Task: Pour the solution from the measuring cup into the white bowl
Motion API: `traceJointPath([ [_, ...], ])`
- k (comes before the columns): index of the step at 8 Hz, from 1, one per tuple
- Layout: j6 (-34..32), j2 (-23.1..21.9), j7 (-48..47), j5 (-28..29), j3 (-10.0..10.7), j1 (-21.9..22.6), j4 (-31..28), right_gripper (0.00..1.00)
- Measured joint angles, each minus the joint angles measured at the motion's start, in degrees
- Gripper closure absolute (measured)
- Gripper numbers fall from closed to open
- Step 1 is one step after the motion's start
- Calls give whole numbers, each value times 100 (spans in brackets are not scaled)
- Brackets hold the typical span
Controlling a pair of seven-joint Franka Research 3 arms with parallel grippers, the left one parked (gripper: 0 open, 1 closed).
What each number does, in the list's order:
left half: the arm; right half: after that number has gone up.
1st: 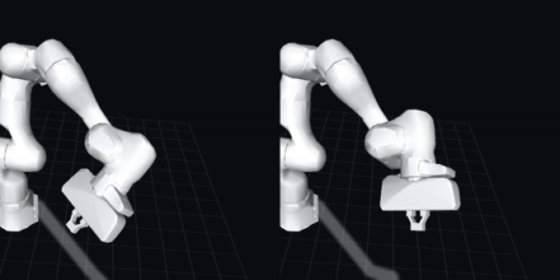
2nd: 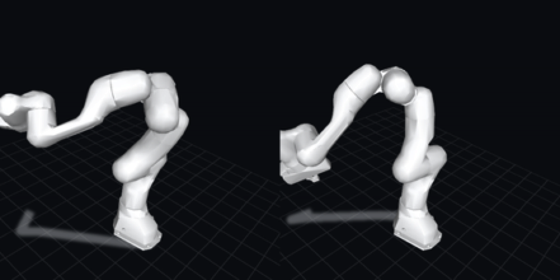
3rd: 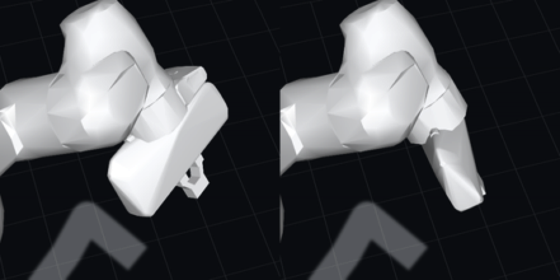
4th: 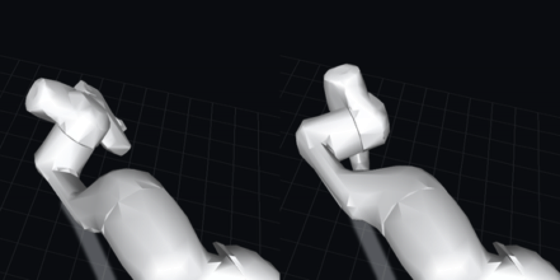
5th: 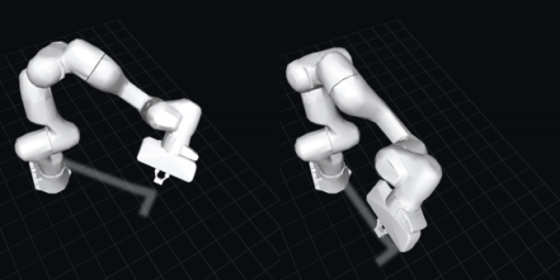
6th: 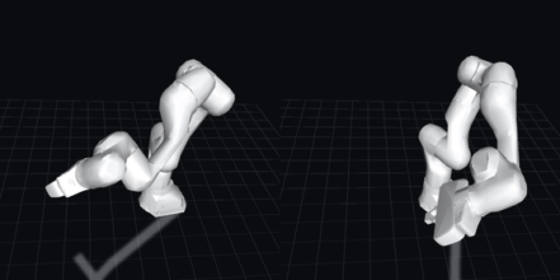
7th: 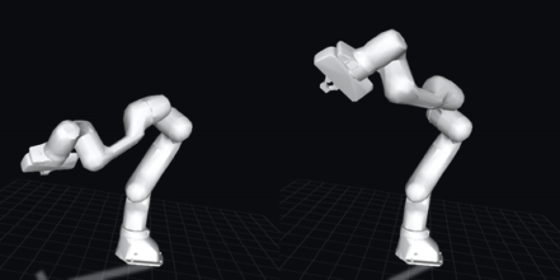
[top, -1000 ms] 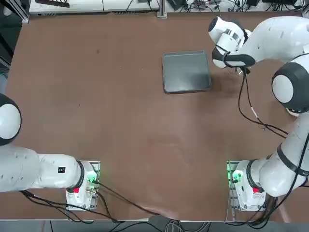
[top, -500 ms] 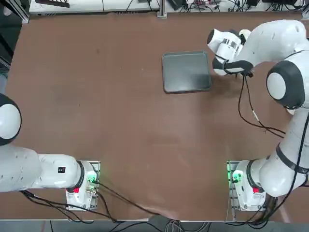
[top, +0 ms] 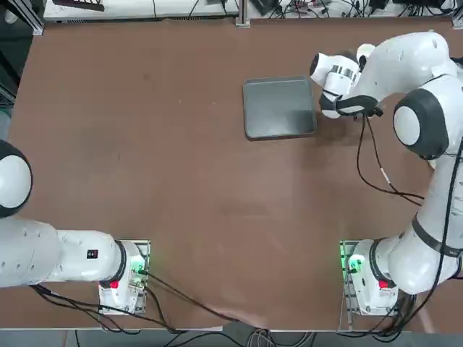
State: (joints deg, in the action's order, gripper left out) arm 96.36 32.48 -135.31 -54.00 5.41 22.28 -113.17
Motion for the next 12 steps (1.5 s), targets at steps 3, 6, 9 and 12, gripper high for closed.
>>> traceJointPath([
  [3,-8,170,-78,-59,11,-12,1,26],
  [6,-22,197,-186,-65,16,-14,1,26],
  [9,-87,416,-544,-158,70,-18,1,26],
  [12,-194,606,-910,-185,70,-18,2,26],
])
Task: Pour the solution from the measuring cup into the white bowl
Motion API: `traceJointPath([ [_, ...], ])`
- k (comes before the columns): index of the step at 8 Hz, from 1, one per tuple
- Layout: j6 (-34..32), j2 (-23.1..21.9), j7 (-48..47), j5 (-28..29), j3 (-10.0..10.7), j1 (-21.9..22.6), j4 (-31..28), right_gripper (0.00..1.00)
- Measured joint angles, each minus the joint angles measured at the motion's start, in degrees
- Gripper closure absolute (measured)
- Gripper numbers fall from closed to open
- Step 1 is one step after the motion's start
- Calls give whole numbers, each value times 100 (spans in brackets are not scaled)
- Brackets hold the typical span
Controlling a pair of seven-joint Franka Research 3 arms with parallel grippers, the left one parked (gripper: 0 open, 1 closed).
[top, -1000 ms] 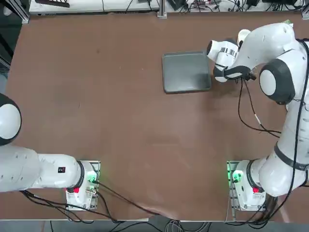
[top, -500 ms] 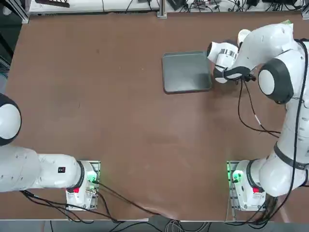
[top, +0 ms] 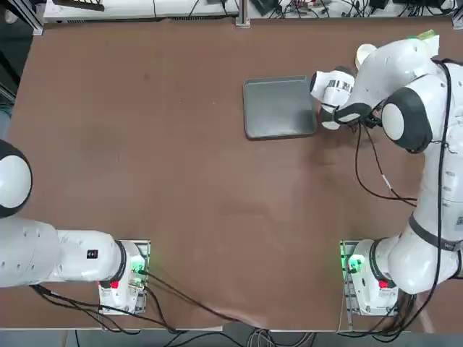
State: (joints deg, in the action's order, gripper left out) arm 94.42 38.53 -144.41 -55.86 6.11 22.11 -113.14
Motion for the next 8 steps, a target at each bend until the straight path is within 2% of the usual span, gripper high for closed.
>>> traceJointPath([
  [7,217,394,-504,-419,16,-53,19,26],
  [8,222,402,-507,-420,15,-48,20,23],
])
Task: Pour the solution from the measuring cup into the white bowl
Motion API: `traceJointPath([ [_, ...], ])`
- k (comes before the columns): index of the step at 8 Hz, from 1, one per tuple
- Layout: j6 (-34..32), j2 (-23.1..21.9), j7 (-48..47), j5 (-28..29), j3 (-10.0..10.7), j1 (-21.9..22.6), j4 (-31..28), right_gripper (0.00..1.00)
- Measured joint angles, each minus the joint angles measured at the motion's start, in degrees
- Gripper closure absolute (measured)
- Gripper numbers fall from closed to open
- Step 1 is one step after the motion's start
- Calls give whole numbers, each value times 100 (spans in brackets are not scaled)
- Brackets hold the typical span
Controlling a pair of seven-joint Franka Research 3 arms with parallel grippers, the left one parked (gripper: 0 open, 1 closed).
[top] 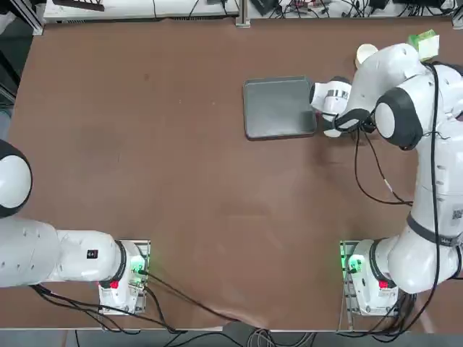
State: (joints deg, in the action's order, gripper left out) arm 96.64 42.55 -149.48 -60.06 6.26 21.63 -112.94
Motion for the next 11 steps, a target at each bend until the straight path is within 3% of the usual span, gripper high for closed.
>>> traceJointPath([
  [2,9,1,0,0,-21,11,10,12],
  [3,33,1,0,6,-75,15,55,1],
  [8,101,-167,405,741,-654,19,443,1],
  [11,117,-1093,2440,1667,-746,30,562,1],
])
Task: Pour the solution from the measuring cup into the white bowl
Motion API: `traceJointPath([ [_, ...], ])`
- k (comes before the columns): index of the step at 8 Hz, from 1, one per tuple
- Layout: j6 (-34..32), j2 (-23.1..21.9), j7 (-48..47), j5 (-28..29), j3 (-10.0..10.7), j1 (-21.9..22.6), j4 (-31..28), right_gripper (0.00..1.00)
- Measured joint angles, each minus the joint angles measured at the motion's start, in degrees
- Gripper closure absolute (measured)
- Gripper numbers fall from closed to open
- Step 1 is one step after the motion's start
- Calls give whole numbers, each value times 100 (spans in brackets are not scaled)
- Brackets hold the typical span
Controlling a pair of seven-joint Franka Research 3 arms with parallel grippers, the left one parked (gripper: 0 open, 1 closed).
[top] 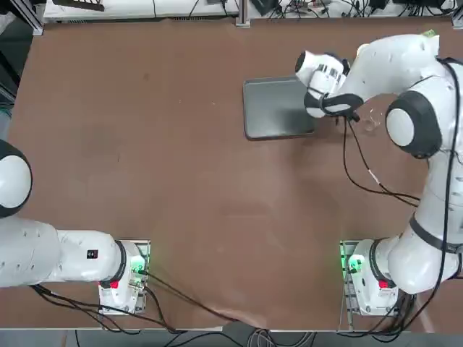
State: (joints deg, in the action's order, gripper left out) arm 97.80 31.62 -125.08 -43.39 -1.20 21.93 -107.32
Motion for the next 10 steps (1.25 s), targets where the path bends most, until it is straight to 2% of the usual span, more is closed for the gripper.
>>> traceJointPath([
  [2,6,-627,1769,607,-1,-13,293,1],
  [3,1,-763,2572,735,14,-32,530,1],
  [7,3,-846,5472,1230,80,-504,1248,0],
  [10,-7,-1154,7431,1659,101,-932,1390,0],
])
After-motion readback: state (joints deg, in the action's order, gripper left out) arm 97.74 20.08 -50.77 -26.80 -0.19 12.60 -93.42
